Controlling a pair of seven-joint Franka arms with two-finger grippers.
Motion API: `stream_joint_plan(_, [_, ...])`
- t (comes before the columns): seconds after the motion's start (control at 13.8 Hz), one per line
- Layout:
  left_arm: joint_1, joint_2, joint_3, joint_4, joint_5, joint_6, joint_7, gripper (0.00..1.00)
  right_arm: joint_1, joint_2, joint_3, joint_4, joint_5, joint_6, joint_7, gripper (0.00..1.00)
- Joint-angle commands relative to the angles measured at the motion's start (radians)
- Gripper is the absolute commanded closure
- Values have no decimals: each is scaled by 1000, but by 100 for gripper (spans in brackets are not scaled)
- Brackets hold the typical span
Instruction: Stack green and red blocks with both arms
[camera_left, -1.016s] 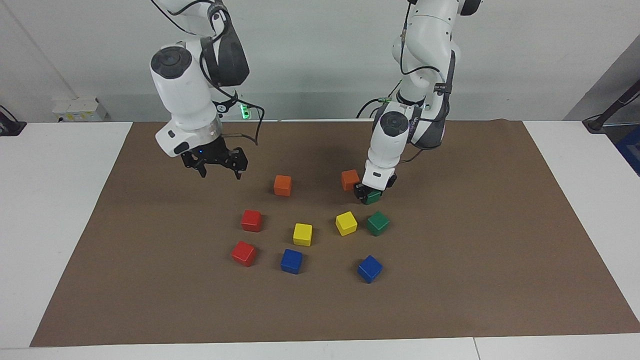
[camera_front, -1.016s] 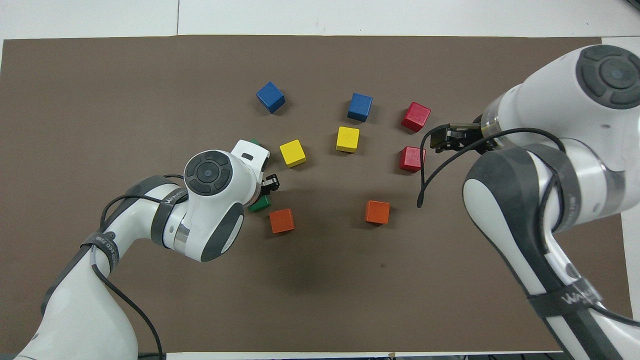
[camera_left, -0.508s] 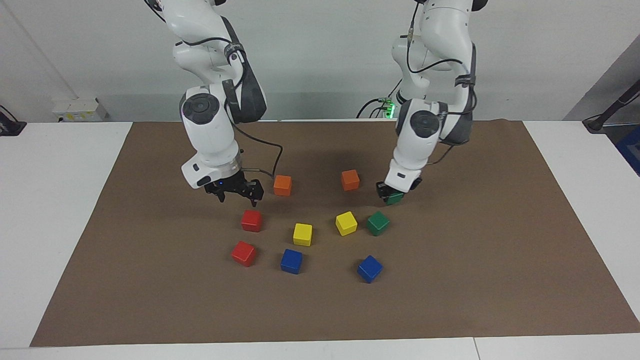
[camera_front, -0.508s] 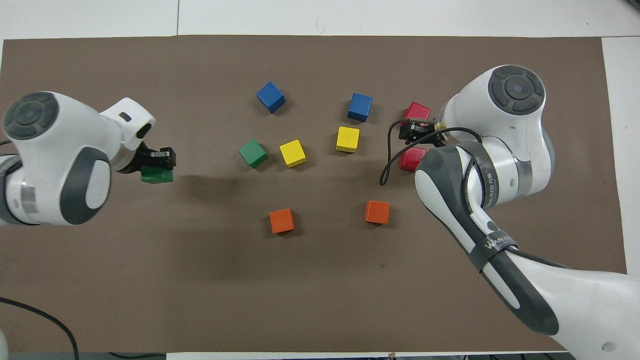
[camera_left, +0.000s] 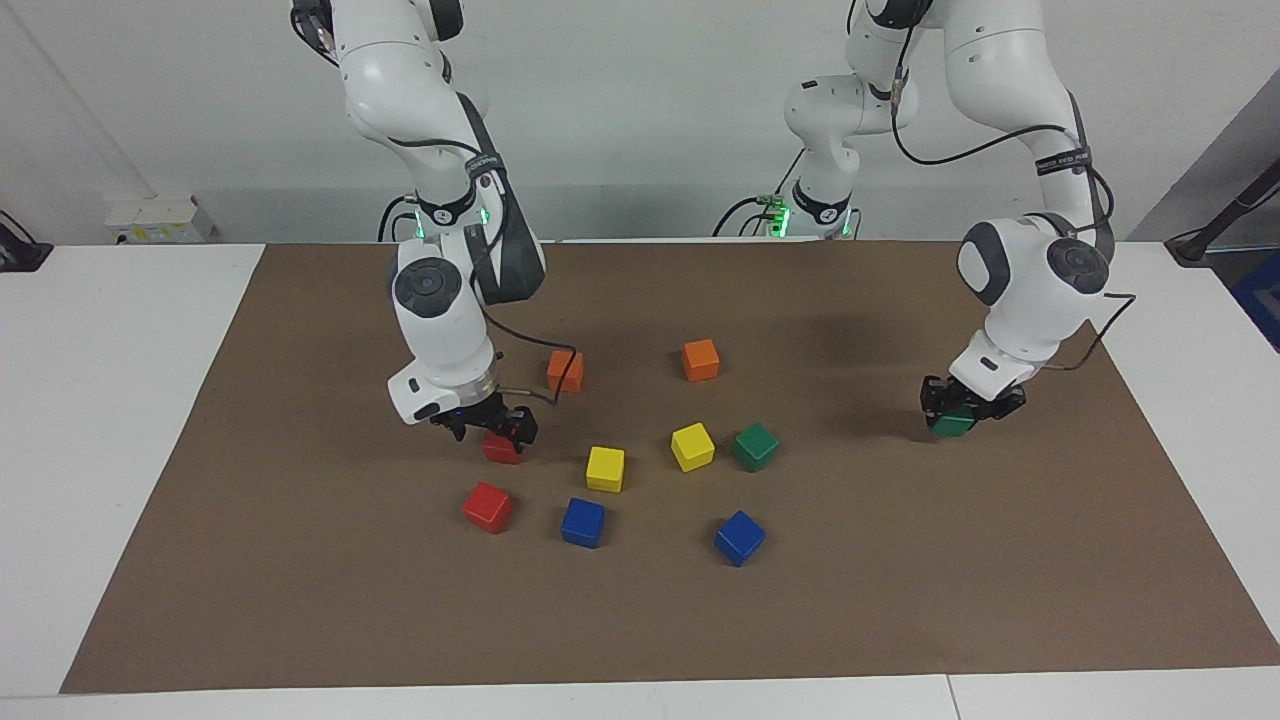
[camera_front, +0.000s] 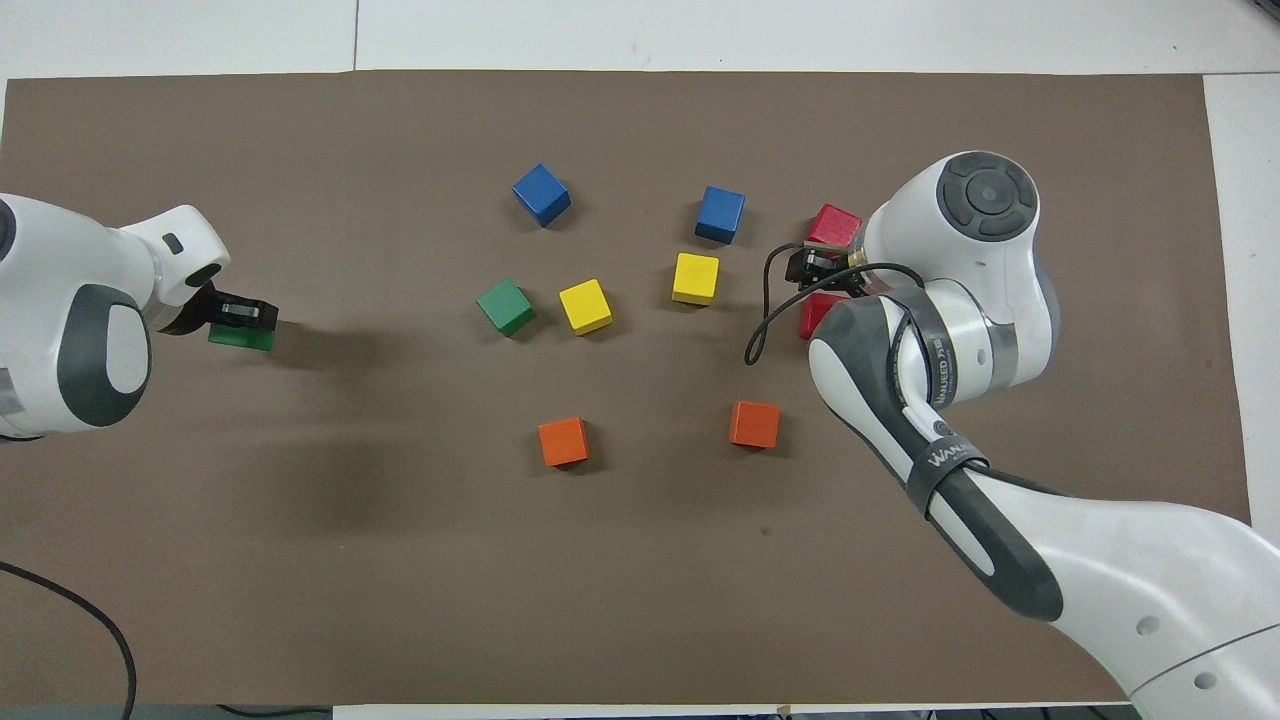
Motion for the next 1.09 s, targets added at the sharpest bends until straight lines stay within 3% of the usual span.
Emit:
stream_joint_plan(0.0, [19,34,-12,17,23,36,13,100,11,0,-1,-29,-4,36,3,0])
stream_joint_plan(0.36, [5,38,-12,7,21,39,-87,100,34,14,-1,-57,-47,95,-7,0])
stream_joint_plan(0.44, [7,36,-12,-6,21,46,-90,55,34,15,-1,-69,-57,115,-9,3])
stream_joint_plan(0.51, [10,35,-12,-22,21,71,-92,1,32,17,-1,-72,-64,125,-9,4])
stream_joint_plan(0.65, [19,33,-11,-9,21,67,-86,0,32,18,-1,-72,-64,125,-12,7])
stream_joint_plan(0.73, [11,33,-14,32,15,34,-90,0,32,18,-1,-74,-64,125,-11,20])
stream_joint_plan(0.8, [-7,36,-18,121,6,-61,-149,0,31,17,-1,-78,-64,125,-11,42])
stream_joint_plan(0.94, [-161,112,-17,386,11,-286,-510,0,29,17,-1,-78,-64,123,-12,92])
stream_joint_plan(1.02, [-241,132,-15,442,17,-321,-661,0,24,17,-1,-78,-64,122,-14,100])
